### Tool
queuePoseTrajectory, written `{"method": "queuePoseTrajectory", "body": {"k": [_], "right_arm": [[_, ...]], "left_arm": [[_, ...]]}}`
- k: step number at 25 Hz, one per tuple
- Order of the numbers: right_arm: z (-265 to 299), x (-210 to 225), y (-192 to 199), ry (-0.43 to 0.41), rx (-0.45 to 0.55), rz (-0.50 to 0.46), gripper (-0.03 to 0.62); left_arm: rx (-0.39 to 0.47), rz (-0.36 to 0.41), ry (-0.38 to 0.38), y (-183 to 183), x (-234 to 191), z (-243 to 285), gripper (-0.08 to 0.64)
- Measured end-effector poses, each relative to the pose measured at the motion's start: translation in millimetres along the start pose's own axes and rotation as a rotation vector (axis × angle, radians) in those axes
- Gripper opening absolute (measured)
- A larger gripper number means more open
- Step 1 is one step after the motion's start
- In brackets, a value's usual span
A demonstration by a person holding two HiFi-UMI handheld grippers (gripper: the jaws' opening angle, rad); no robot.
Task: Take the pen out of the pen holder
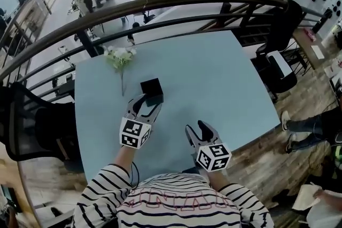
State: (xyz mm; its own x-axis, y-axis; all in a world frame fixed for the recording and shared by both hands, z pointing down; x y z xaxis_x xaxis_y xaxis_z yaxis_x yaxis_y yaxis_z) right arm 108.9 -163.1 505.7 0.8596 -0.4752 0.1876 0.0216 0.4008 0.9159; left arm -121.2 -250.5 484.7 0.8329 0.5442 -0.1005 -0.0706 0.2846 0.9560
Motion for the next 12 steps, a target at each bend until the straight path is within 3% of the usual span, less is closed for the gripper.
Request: {"method": "queuePoseTrajectory", "body": {"k": [12], "right_arm": [[12.2,56.2,-11.3,-0.044,-0.037,-0.017,0.215]], "left_arm": [[-0.083,-0.017,-0.084,11.9,-6.5,64.2,0.225]]}}
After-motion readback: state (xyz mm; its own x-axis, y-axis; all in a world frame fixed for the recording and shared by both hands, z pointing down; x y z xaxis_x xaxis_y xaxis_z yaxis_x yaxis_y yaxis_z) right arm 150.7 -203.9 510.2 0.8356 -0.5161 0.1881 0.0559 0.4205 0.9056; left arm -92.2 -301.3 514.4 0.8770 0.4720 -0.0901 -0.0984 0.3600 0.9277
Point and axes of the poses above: the fingertips, and each gripper's own axes: z forward along the fingers, x to its right, y out of its underside, the point moved 8 cm from there along -z, backward along the fingers, and after that the axes turned 8 degrees about -z, right-handed, at the moved point
